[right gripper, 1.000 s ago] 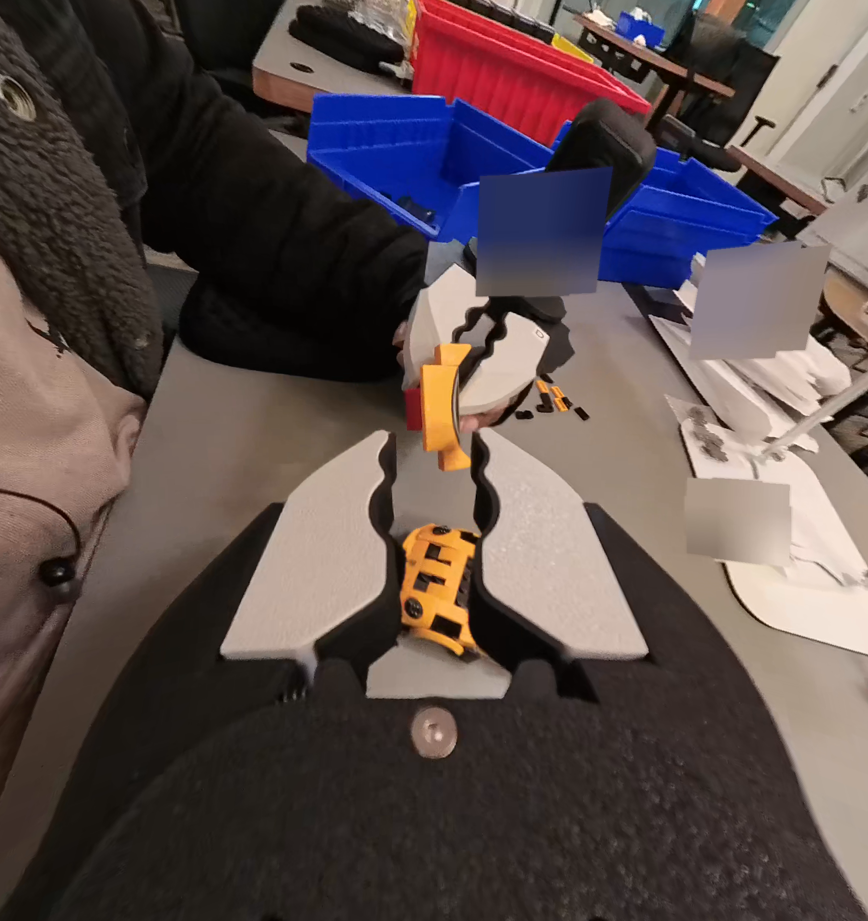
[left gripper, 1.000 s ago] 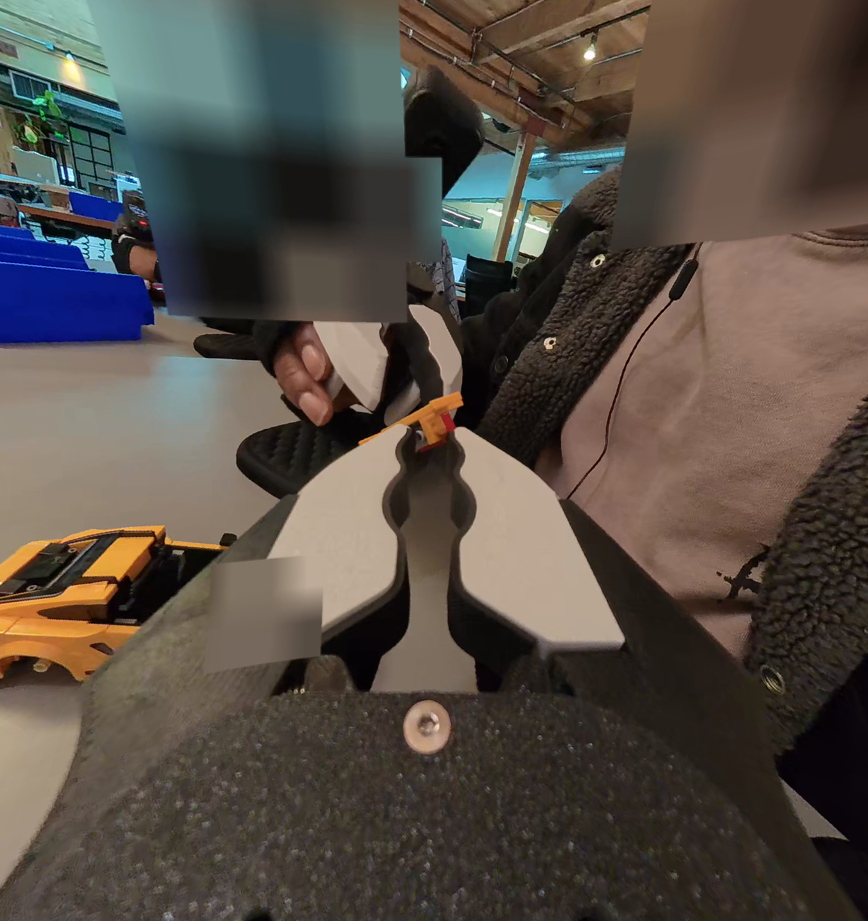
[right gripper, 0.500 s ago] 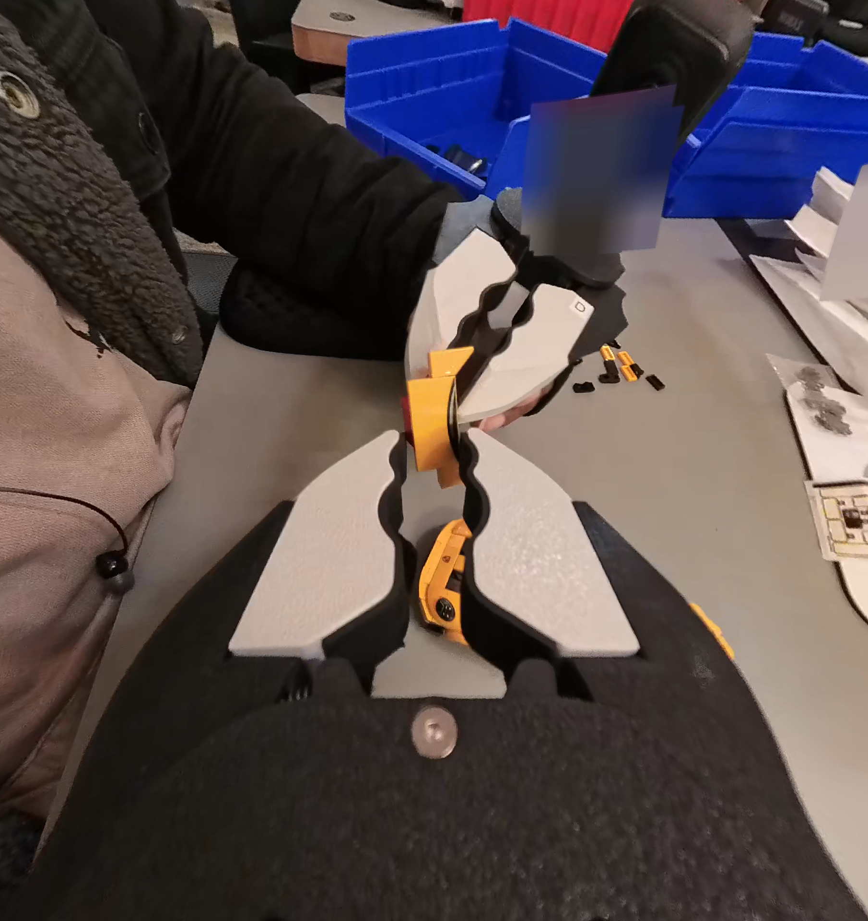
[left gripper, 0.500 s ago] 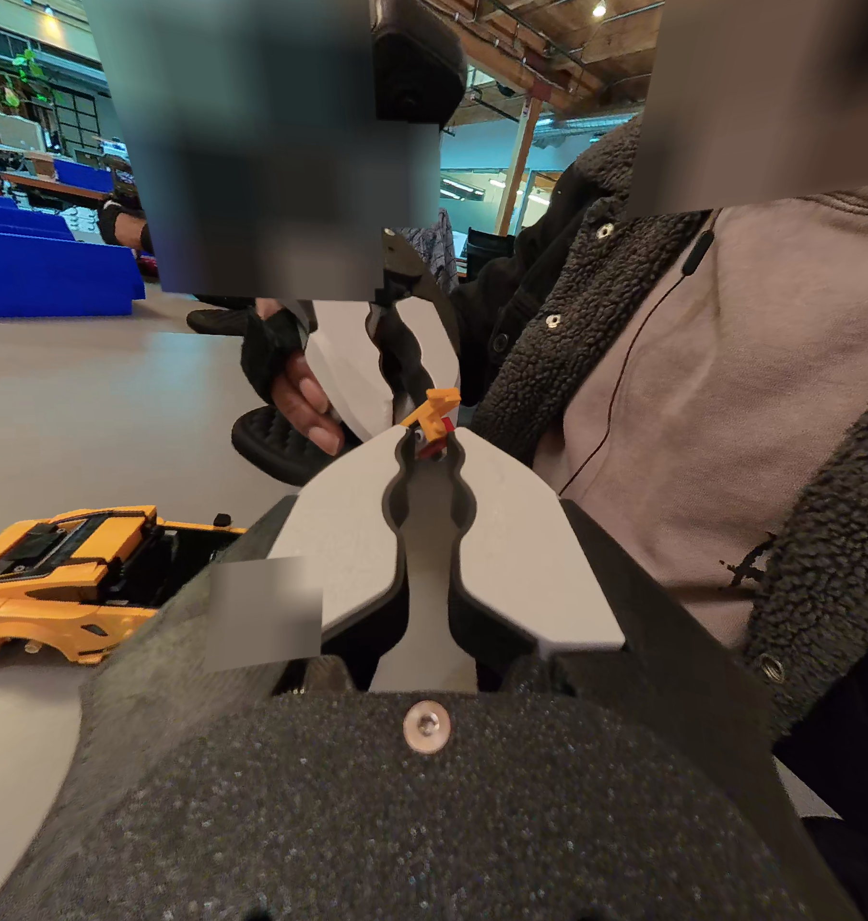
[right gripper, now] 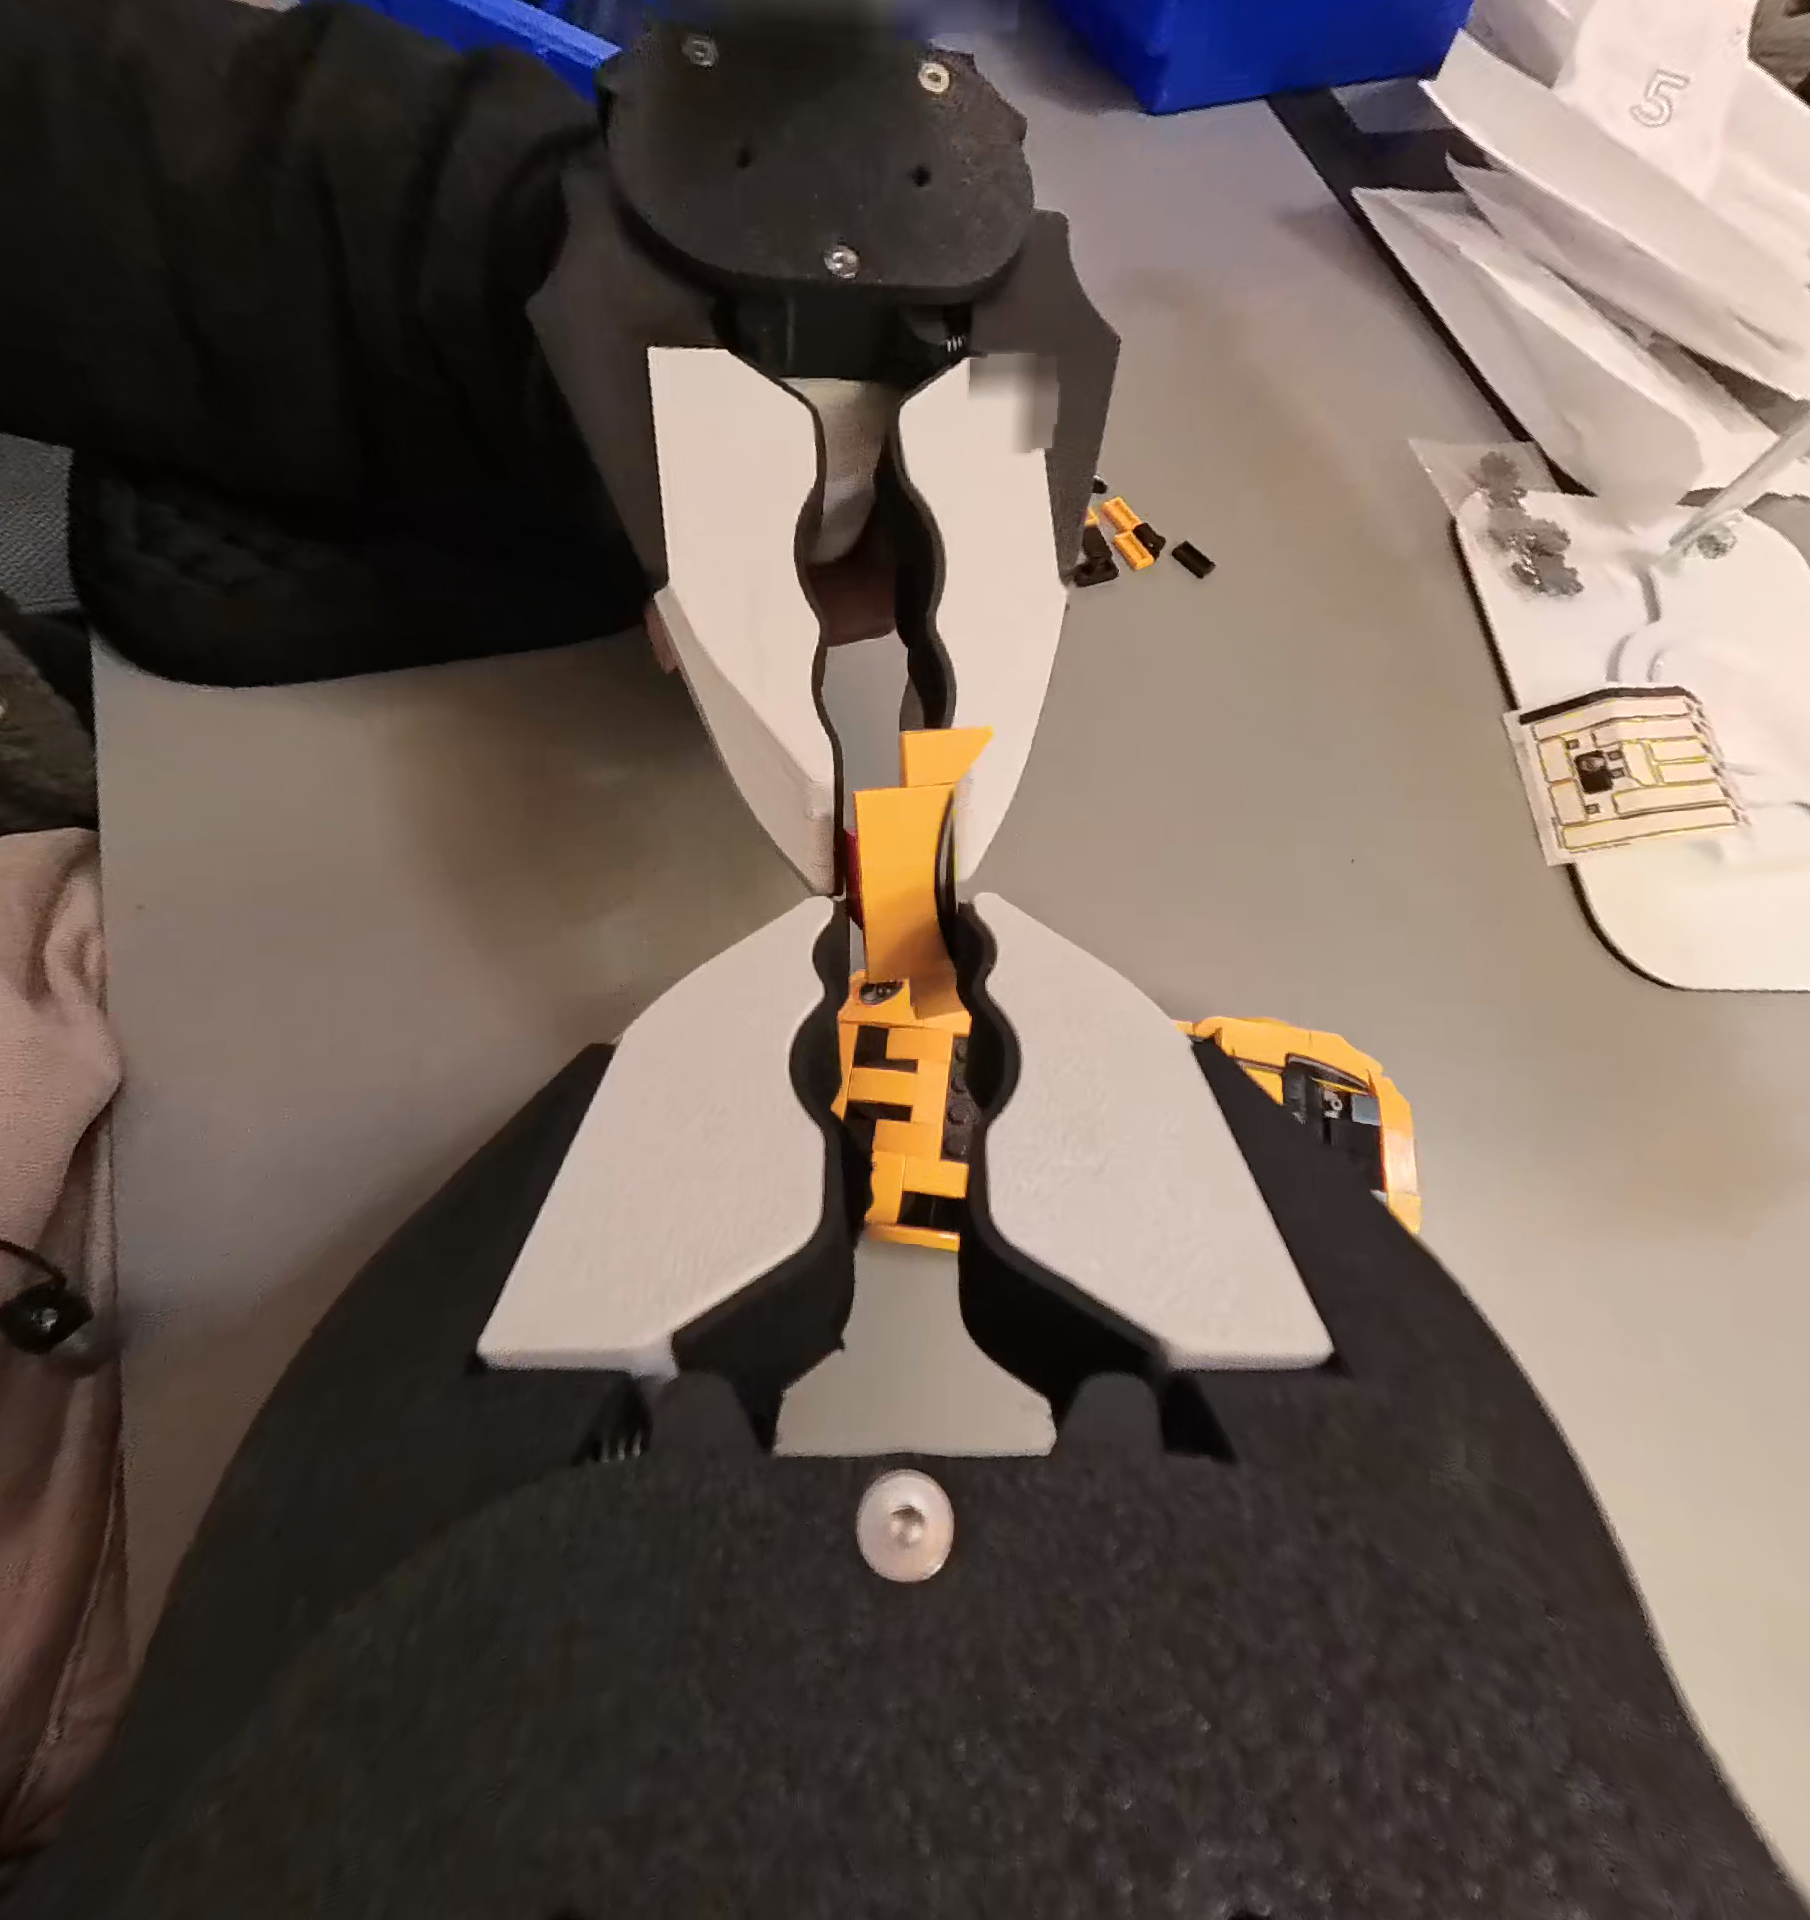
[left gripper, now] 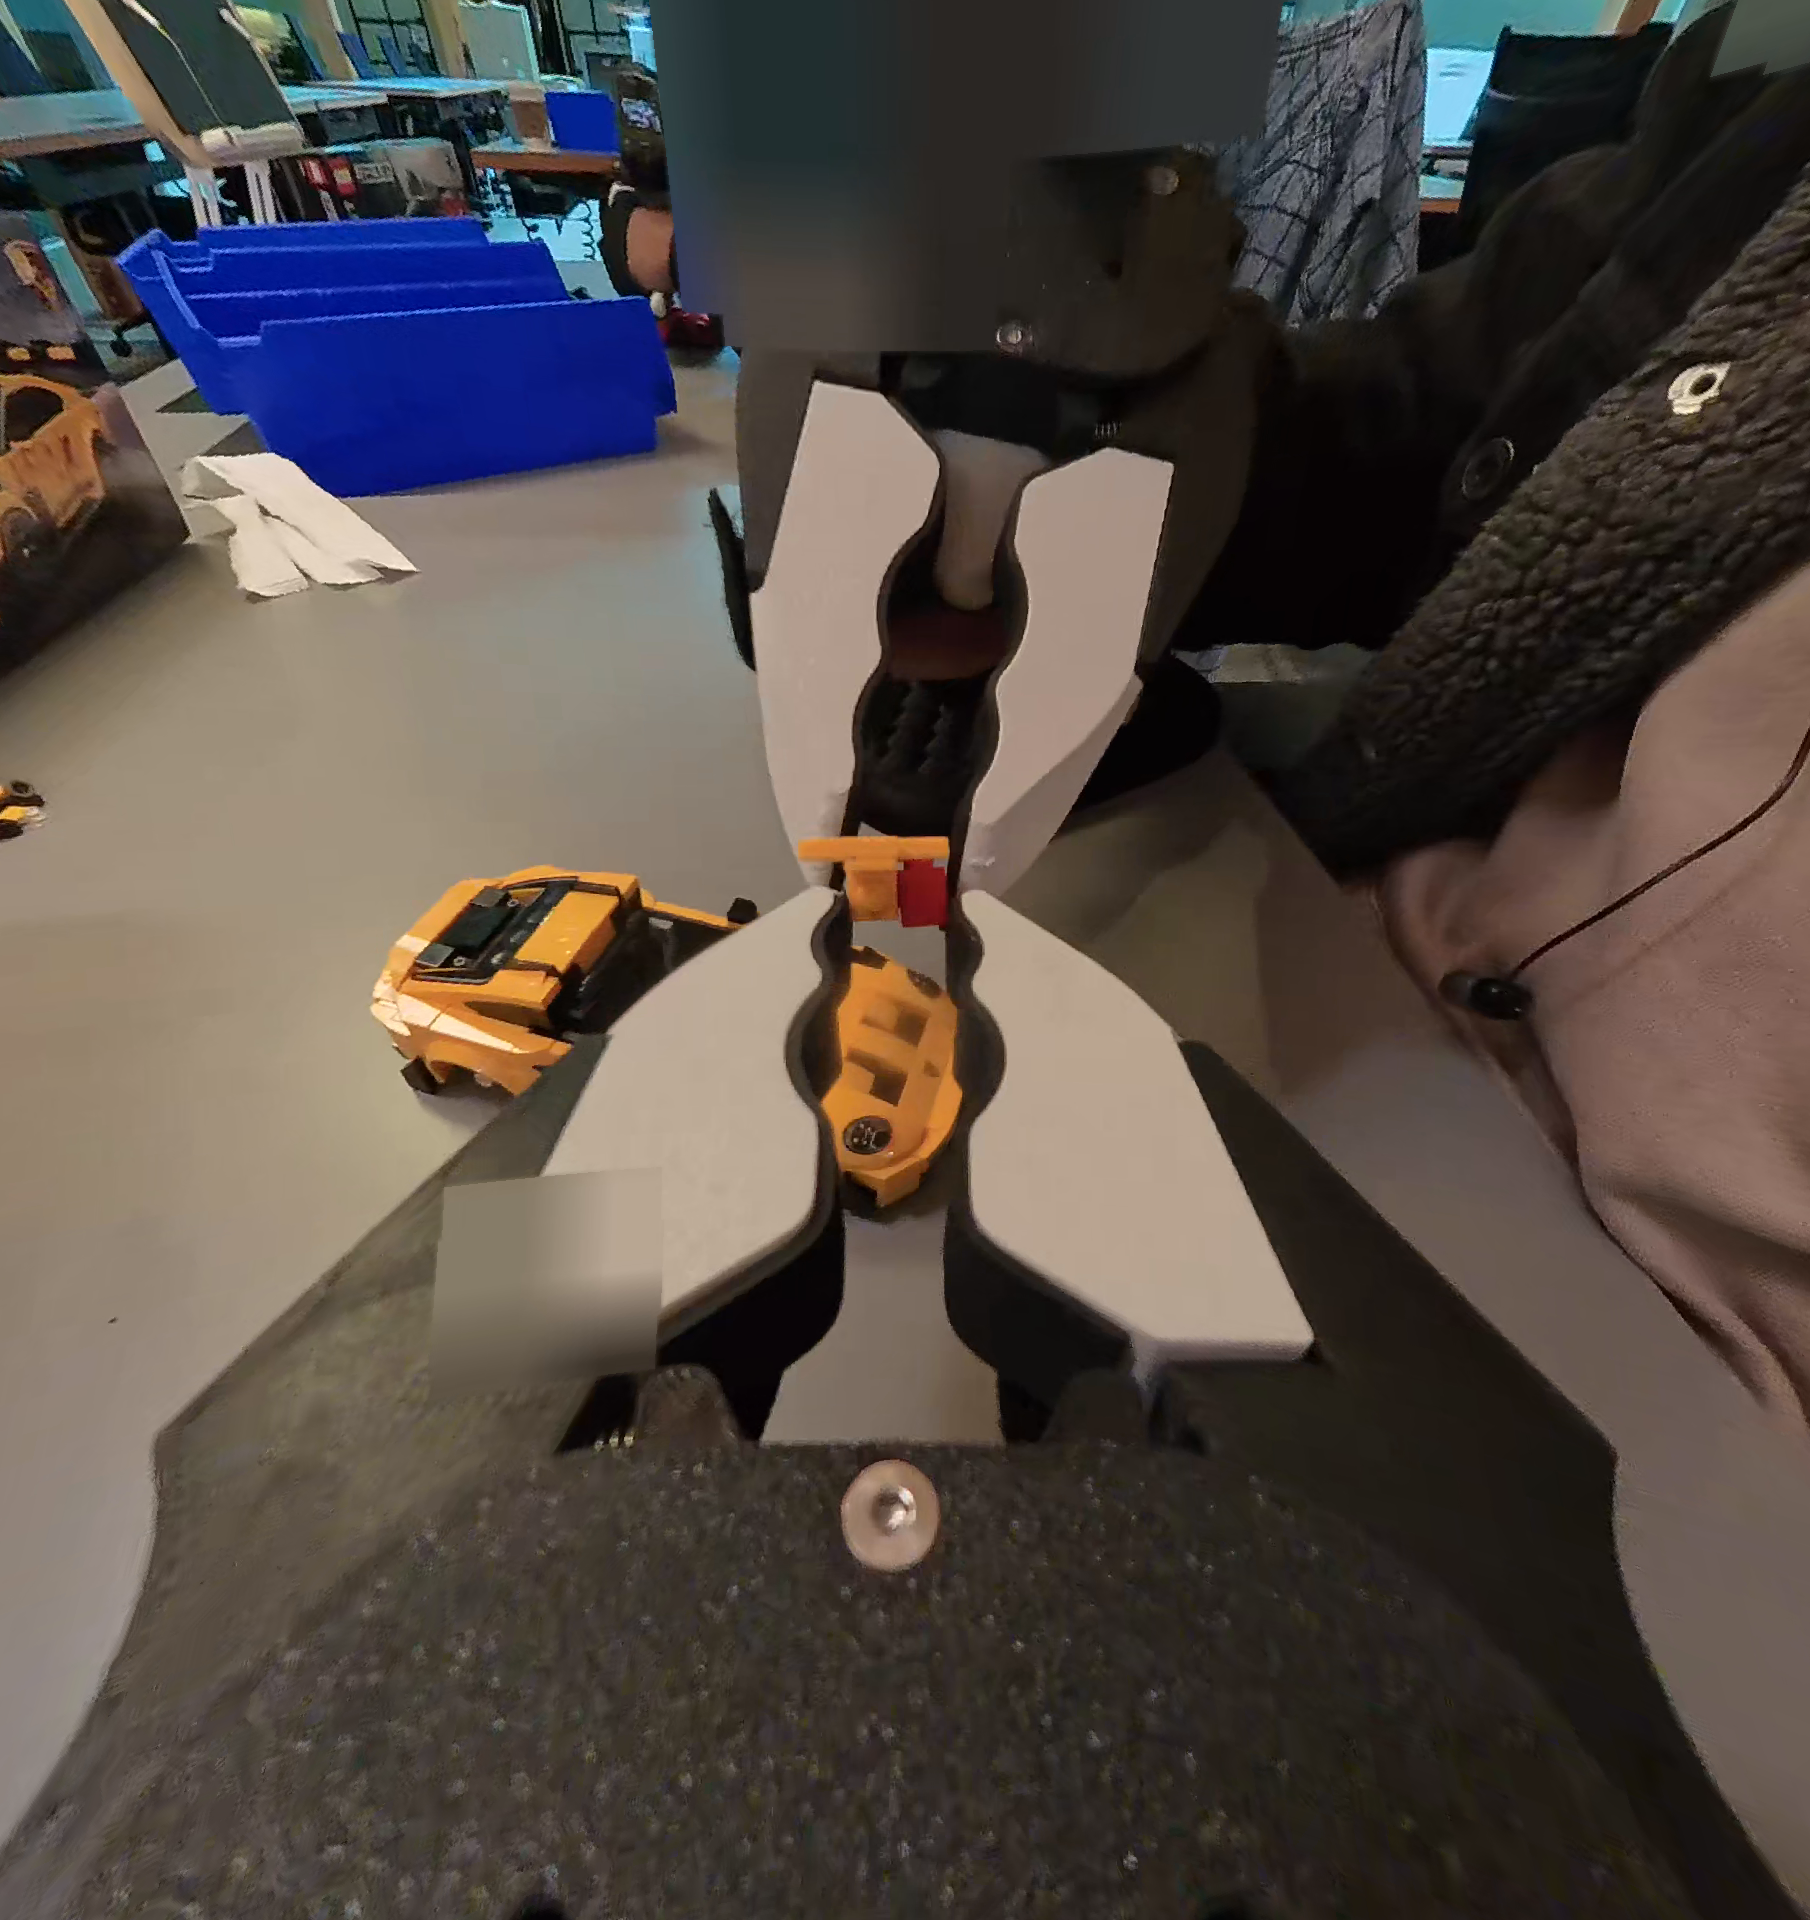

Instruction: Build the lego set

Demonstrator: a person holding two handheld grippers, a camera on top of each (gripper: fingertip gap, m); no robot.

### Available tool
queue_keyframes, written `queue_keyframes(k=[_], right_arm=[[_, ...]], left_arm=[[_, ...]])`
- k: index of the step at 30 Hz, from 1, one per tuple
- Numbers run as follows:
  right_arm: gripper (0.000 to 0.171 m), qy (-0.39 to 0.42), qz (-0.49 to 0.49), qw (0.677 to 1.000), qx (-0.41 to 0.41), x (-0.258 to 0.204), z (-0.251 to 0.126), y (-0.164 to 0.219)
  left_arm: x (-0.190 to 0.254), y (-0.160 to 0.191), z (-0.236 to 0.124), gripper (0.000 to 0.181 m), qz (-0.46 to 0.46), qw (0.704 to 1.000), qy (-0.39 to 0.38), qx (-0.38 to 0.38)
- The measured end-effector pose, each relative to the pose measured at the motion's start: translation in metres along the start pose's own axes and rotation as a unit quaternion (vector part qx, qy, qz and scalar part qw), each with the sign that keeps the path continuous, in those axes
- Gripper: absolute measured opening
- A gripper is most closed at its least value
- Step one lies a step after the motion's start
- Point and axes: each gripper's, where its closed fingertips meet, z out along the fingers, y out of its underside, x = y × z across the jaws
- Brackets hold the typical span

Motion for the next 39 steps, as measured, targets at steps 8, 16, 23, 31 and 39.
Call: queue_keyframes(k=[8, 16, 23, 31, 39], right_arm=[[0.019, -0.028, 0.012, 0.999, 0.017, -0.008, -0.001, -0.009], [0.017, -0.048, 0.021, 0.999, 0.015, -0.011, -0.001, -0.009], [0.017, -0.033, 0.051, 0.998, -0.008, -0.004, 0.002, 0.000], [0.016, 0.001, 0.079, 0.995, -0.060, 0.015, 0.003, 0.021], [0.016, 0.023, 0.103, 0.981, -0.166, 0.033, 0.002, 0.057]], left_arm=[[0.007, -0.002, -0.006, 0.016, -0.003, 0.999, 0.031, 0.024], [0.009, -0.002, -0.006, 0.016, -0.002, 0.999, 0.037, 0.029], [-0.002, 0.005, -0.004, 0.019, -0.015, 1.000, 0.007, 0.016], [-0.029, 0.023, -0.005, 0.018, -0.028, 0.997, -0.072, -0.030], [-0.056, 0.050, -0.010, 0.014, -0.026, 0.981, -0.156, -0.108]])
